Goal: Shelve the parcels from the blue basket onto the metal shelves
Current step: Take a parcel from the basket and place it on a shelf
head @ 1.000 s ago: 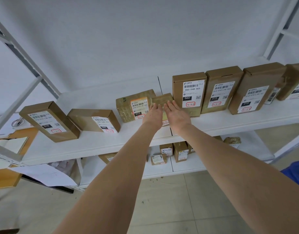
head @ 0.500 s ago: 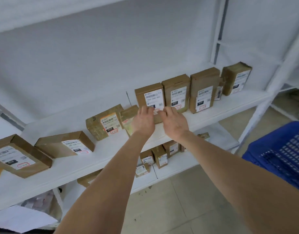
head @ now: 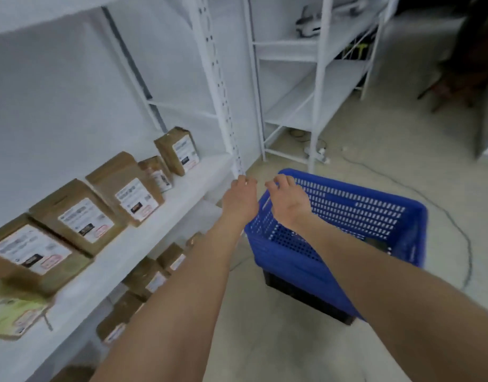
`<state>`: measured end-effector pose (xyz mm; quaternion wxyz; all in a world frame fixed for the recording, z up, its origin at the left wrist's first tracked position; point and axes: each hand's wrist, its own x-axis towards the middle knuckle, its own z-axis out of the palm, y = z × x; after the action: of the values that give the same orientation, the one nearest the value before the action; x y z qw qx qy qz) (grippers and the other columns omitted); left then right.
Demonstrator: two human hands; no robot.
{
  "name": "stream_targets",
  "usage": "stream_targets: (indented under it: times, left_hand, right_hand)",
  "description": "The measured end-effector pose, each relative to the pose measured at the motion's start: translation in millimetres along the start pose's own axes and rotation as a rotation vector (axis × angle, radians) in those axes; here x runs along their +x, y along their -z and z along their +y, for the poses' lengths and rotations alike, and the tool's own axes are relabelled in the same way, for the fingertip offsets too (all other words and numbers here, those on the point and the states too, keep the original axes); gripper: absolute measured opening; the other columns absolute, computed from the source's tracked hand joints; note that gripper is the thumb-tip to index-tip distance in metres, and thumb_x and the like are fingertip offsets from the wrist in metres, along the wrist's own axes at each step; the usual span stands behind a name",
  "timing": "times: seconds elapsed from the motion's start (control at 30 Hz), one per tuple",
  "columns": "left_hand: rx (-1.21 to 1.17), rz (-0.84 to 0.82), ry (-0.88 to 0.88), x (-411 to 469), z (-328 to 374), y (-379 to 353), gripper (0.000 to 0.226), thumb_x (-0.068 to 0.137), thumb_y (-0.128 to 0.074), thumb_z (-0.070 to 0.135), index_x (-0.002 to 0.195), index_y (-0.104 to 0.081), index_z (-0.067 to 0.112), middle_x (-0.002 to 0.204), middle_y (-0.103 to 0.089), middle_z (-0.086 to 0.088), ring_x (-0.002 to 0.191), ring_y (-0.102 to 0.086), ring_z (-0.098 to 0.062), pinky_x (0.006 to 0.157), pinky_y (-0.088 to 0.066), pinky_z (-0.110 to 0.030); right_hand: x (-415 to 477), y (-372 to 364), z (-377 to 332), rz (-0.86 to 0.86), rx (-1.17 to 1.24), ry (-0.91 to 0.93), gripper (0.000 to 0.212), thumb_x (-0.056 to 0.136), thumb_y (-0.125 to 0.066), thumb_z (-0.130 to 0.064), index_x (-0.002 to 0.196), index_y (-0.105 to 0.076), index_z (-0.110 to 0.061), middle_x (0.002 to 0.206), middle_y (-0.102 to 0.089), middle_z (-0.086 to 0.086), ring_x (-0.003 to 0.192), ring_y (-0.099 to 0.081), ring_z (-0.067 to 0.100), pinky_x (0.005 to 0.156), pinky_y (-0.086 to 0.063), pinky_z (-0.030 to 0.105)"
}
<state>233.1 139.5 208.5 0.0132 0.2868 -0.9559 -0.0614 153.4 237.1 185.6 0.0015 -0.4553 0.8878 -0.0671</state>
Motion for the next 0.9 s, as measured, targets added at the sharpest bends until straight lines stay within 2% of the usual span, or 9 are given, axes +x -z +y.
stream_targets:
  times: [0.17, 0.27, 0.33, 0.43, 0.6, 0.8, 0.9]
  left_hand:
    - [-0.037, -0.082, -0.13, 60.7, 130.5, -47.0, 0.049, 0.091, -0.048, 0.011, 0.139, -0.038, 0.01, 0.138, -0.039, -0.011, 0.124, -0.041, -0.027, 0.092, -0.044, -0.038]
    - [-0.028, -0.164, -0.156, 86.6, 186.3, -81.7, 0.05, 0.091, -0.051, 0.01, 0.14, -0.037, 0.01, 0.139, -0.037, -0.01, 0.125, -0.04, -0.027, 0.087, -0.047, -0.038]
    - [-0.026, -0.237, -0.176, 103.3, 212.1, -106.8, 0.05, 0.092, -0.053, 0.011, 0.139, -0.037, 0.01, 0.139, -0.036, -0.009, 0.126, -0.039, -0.027, 0.09, -0.047, -0.039]
    - [-0.019, -0.349, -0.196, 132.2, 238.5, -149.5, 0.052, 0.094, -0.052, 0.013, 0.142, -0.034, 0.011, 0.144, -0.033, -0.009, 0.129, -0.037, -0.027, 0.096, -0.047, -0.041]
    - [-0.032, -0.547, -0.161, 186.5, 267.4, -236.1, 0.053, 0.096, -0.05, 0.012, 0.145, -0.03, 0.01, 0.148, -0.03, -0.01, 0.126, -0.043, -0.028, 0.093, -0.048, -0.041]
    - [-0.172, -0.809, -0.036, 229.9, 294.4, -359.2, 0.055, 0.1, -0.041, 0.007, 0.15, -0.019, 0.009, 0.153, -0.028, -0.012, 0.109, -0.057, -0.027, 0.071, -0.049, -0.033]
    - [-0.214, -0.894, -0.01, 240.8, 300.6, -426.0, 0.055, 0.1, -0.04, 0.005, 0.15, -0.019, 0.007, 0.154, -0.025, -0.014, 0.122, -0.05, -0.03, 0.085, -0.048, -0.033]
  right_hand:
    - [-6.1, -8.7, 150.6, -0.026, -0.029, -0.17, 0.051, 0.089, -0.054, -0.008, 0.137, -0.036, -0.013, 0.141, -0.033, 0.012, 0.131, -0.031, 0.03, 0.099, -0.041, 0.038]
    - [-9.9, -23.6, 213.2, -0.09, -0.018, -0.267, 0.052, 0.088, -0.056, -0.008, 0.136, -0.037, -0.012, 0.14, -0.033, 0.014, 0.13, -0.032, 0.031, 0.099, -0.042, 0.039]
    - [-10.0, -40.4, 245.6, -0.132, 0.003, -0.336, 0.054, 0.088, -0.057, -0.008, 0.137, -0.036, -0.012, 0.142, -0.032, 0.014, 0.131, -0.031, 0.031, 0.098, -0.044, 0.039]
    - [-5.2, -75.9, 281.0, -0.223, 0.059, -0.424, 0.057, 0.088, -0.061, -0.011, 0.139, -0.034, -0.011, 0.144, -0.029, 0.015, 0.133, -0.03, 0.032, 0.098, -0.044, 0.039]
    - [15.9, -156.5, 332.2, -0.385, 0.257, -0.644, 0.055, 0.091, -0.062, -0.019, 0.137, -0.033, -0.012, 0.143, -0.028, 0.013, 0.133, -0.03, 0.032, 0.099, -0.041, 0.041]
    - [31.2, -274.9, 392.1, -0.541, 0.456, -0.914, 0.058, 0.096, -0.056, -0.018, 0.144, -0.026, -0.011, 0.149, -0.021, 0.017, 0.136, -0.027, 0.036, 0.102, -0.039, 0.043]
    - [32.1, -335.7, 416.4, -0.56, 0.568, -1.043, 0.055, 0.099, -0.045, -0.015, 0.148, -0.019, -0.01, 0.153, -0.016, 0.018, 0.138, -0.027, 0.037, 0.105, -0.035, 0.044]
